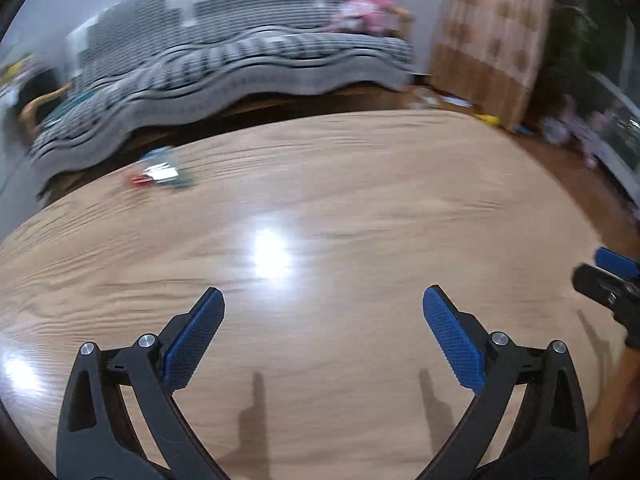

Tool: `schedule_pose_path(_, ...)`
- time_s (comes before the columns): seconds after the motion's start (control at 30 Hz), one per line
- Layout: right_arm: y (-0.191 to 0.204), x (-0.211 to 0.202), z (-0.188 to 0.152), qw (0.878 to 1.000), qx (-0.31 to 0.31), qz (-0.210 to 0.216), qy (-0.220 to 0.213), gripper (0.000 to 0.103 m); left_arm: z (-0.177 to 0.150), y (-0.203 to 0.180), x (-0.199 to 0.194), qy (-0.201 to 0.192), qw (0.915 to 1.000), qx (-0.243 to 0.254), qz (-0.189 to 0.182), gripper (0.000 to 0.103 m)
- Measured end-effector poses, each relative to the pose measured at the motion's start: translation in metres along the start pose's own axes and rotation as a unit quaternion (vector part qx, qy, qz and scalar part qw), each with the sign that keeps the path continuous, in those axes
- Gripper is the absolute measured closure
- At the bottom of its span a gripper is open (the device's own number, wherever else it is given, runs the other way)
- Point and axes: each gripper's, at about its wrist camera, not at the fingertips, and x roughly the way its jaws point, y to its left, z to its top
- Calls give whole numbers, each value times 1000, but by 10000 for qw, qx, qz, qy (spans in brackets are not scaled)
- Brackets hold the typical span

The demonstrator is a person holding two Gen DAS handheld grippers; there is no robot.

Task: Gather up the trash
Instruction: 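Grasp the blue-topped snack wrapper with right tool while left tool grasps red ribbon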

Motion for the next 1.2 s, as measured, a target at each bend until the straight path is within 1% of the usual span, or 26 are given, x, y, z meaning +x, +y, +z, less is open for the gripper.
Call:
schedule_pose_path(0.03, 17, 10, 3, 9998, -155, 72, 30, 18, 0, 22, 3, 19, 9999, -119, 93, 6)
schedule_pose_path(0.1, 68, 35, 13, 9977, -608, 285, 113, 18, 0, 60, 6, 35, 9991, -382, 185, 6)
schedule_pose_path(0.2, 121, 68, 27, 9923, -1042, 618, 243, 18, -5, 120, 11, 138, 9965, -772, 304, 6)
schedule_pose_path(0.23, 147, 83, 34, 9894, -1232, 718, 275, 18, -7, 136, 14, 163, 9955, -854, 372, 6)
schedule_pose_path(0.27, 163, 94, 40, 9877, -1341, 749, 308, 18, -12, 152, 16, 180, 9938, -989, 476, 6)
schedule_pose_path(0.33, 203, 123, 53, 9826, -1595, 830, 460, 19, -20, 176, 19, 271, 9908, -1226, 510, 6)
schedule_pose_path(0.4, 231, 148, 66, 9789, -1772, 836, 585, 21, -22, 193, 23, 305, 9891, -1368, 460, 6)
schedule_pose_path(0.47, 260, 172, 78, 9752, -1980, 784, 607, 23, -17, 203, 29, 279, 9893, -1341, 504, 6)
schedule_pose_path(0.53, 283, 195, 92, 9710, -2169, 780, 632, 31, -16, 204, 30, 235, 9899, -1288, 551, 6)
schedule_pose_path(0.57, 290, 202, 97, 9703, -2190, 805, 646, 34, -15, 208, 31, 230, 9901, -1283, 524, 6)
schedule_pose_path(0.63, 298, 217, 112, 9696, -2199, 878, 611, 35, -11, 212, 35, 200, 9912, -1244, 394, 6)
schedule_pose_path(0.73, 308, 232, 128, 9673, -2277, 976, 542, 40, -2, 209, 44, 274, 9930, -1084, 374, 6)
schedule_pose_path(0.77, 309, 235, 132, 9665, -2310, 994, 514, 46, 0, 208, 46, 283, 9934, -1055, 357, 6)
schedule_pose_path(0.8, 311, 238, 135, 9656, -2328, 1047, 495, 60, 4, 208, 49, 285, 9939, -1018, 327, 6)
schedule_pose_path(0.83, 308, 237, 136, 9651, -2346, 1056, 482, 70, 7, 207, 52, 284, 9942, -992, 318, 6)
schedule_pose_path(0.87, 305, 235, 137, 9645, -2354, 1087, 495, 83, 13, 206, 58, 278, 9946, -944, 318, 6)
schedule_pose_path(0.97, 293, 228, 132, 9639, -2347, 1168, 475, 86, 28, 205, 73, 317, 9952, -829, 419, 6)
schedule_pose_path(1.03, 280, 220, 127, 9645, -2266, 1269, 479, 87, 42, 200, 87, 333, 9971, -608, 301, 6)
schedule_pose_path(1.07, 277, 216, 124, 9642, -2257, 1294, 507, 87, 49, 198, 93, 351, 9977, -492, 305, 6)
schedule_pose_path(1.1, 271, 212, 122, 9637, -2249, 1335, 535, 87, 59, 195, 102, 361, 9980, -413, 301, 6)
schedule_pose_path(1.17, 259, 202, 117, 9618, -2252, 1424, 634, 87, 71, 188, 112, 353, 9990, -253, 108, 6)
schedule_pose_path(1.2, 253, 197, 114, 9614, -2264, 1414, 670, 87, 74, 186, 116, 357, 9990, -234, 112, 6)
